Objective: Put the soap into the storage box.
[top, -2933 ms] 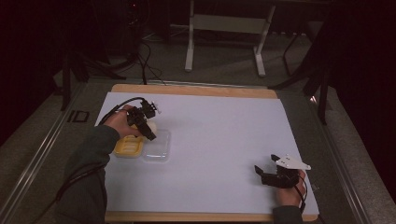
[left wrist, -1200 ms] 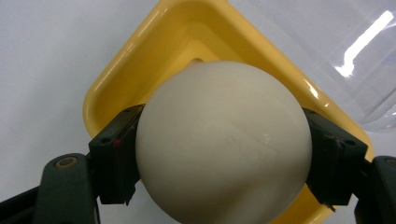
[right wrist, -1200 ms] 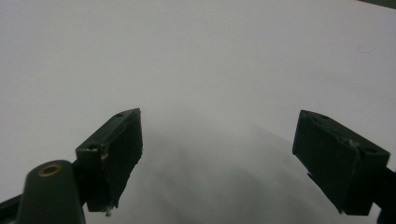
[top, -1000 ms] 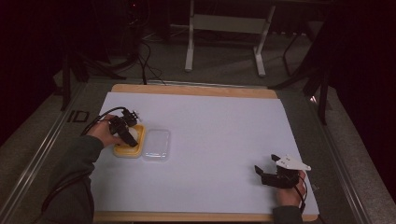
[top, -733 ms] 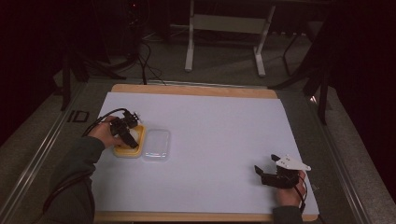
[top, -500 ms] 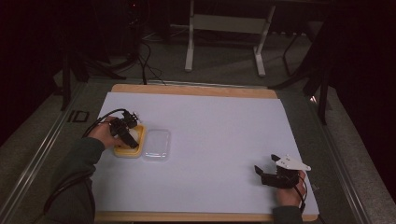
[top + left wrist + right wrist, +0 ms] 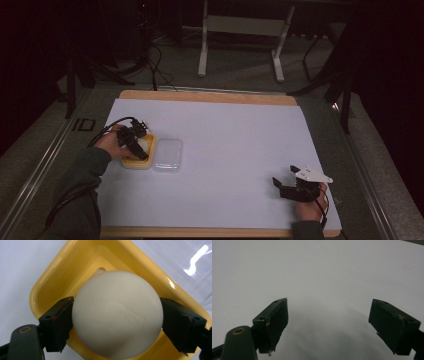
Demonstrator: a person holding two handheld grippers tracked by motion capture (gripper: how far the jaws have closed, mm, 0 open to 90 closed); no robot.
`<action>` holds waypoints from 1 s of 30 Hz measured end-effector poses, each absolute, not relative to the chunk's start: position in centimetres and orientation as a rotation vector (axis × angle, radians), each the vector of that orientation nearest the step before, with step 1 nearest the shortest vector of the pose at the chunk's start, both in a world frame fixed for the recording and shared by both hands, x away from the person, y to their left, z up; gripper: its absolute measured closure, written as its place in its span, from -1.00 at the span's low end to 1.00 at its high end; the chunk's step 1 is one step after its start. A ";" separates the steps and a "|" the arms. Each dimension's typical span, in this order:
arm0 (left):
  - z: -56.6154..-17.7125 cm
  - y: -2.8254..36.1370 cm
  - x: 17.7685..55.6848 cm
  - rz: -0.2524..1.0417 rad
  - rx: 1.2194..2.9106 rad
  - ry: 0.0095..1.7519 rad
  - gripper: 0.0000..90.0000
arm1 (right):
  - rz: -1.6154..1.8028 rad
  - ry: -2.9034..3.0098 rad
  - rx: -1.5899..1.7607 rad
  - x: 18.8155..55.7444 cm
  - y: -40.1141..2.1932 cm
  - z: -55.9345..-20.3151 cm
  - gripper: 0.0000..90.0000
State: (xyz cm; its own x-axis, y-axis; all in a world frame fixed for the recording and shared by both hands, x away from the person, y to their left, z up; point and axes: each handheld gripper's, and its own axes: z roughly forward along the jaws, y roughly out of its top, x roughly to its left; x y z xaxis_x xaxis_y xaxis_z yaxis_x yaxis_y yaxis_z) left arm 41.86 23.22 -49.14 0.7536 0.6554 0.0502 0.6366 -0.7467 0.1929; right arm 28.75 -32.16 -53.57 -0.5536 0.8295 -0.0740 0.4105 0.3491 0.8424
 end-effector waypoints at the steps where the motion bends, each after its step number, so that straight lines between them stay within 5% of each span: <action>1: -49.1 23.2 41.9 0.172 2.786 1.034 -0.63 | 1.112 2.119 1.078 28.7 -32.2 -53.6 -0.65; 30: -45.8 23.1 41.6 0.227 2.723 1.019 -0.79 | 1.112 2.118 1.075 28.7 -32.2 -53.6 -0.65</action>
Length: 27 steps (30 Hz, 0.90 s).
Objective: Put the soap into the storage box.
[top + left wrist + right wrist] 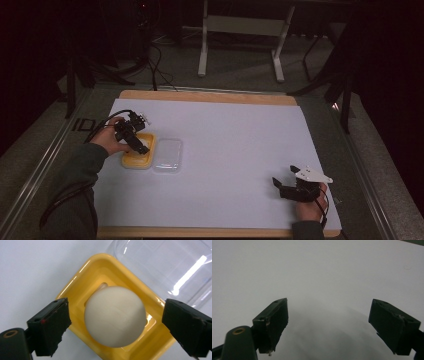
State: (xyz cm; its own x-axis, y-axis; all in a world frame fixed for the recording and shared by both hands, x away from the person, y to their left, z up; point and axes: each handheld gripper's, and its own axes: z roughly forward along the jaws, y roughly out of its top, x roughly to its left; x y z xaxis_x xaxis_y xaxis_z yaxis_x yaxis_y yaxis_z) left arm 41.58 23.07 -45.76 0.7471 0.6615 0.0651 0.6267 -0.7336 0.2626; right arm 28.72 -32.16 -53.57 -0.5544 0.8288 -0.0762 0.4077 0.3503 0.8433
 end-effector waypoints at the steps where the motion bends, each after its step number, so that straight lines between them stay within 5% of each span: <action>1: -45.6 23.0 41.5 0.238 2.733 1.008 -0.76 | 1.113 2.118 1.074 28.7 -32.2 -53.6 -0.65; 27: -44.5 20.7 38.9 0.334 2.625 0.869 -0.50 | 1.114 2.115 1.076 28.7 -32.2 -53.6 -0.65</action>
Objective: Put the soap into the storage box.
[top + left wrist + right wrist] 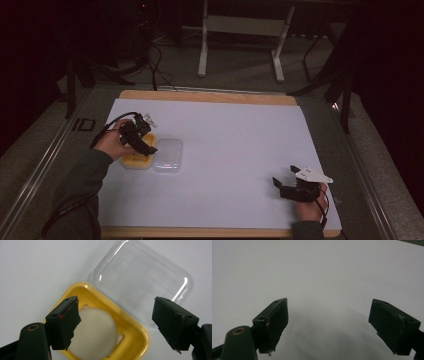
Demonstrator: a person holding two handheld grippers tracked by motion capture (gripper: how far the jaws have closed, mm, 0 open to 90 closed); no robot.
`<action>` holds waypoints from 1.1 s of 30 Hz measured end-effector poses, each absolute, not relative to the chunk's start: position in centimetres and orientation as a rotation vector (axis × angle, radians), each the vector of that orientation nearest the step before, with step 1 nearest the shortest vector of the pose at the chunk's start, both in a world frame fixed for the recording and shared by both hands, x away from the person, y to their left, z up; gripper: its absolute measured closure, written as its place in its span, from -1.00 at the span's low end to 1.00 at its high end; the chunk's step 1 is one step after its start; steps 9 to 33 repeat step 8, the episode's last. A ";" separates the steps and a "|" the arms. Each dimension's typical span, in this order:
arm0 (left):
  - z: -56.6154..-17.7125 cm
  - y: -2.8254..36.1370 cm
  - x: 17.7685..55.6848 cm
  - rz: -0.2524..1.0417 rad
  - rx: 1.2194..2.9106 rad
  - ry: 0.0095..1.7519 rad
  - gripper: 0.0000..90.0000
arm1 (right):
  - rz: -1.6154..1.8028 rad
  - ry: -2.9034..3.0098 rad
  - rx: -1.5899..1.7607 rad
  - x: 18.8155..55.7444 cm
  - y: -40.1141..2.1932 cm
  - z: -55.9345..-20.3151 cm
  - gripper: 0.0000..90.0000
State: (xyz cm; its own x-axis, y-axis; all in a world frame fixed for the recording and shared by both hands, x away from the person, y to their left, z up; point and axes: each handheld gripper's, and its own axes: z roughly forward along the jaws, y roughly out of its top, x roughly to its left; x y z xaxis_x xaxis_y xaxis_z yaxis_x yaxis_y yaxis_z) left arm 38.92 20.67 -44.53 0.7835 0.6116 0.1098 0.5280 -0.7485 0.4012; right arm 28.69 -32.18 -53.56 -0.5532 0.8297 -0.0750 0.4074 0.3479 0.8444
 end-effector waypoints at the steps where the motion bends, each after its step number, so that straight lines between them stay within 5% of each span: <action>1: -44.6 20.5 38.7 0.338 2.611 0.864 -0.50 | 1.114 2.115 1.076 28.7 -32.2 -53.6 -0.65; 33: -45.7 19.8 36.8 0.341 2.525 0.830 -0.50 | 1.111 2.114 1.076 28.7 -32.2 -53.6 -0.65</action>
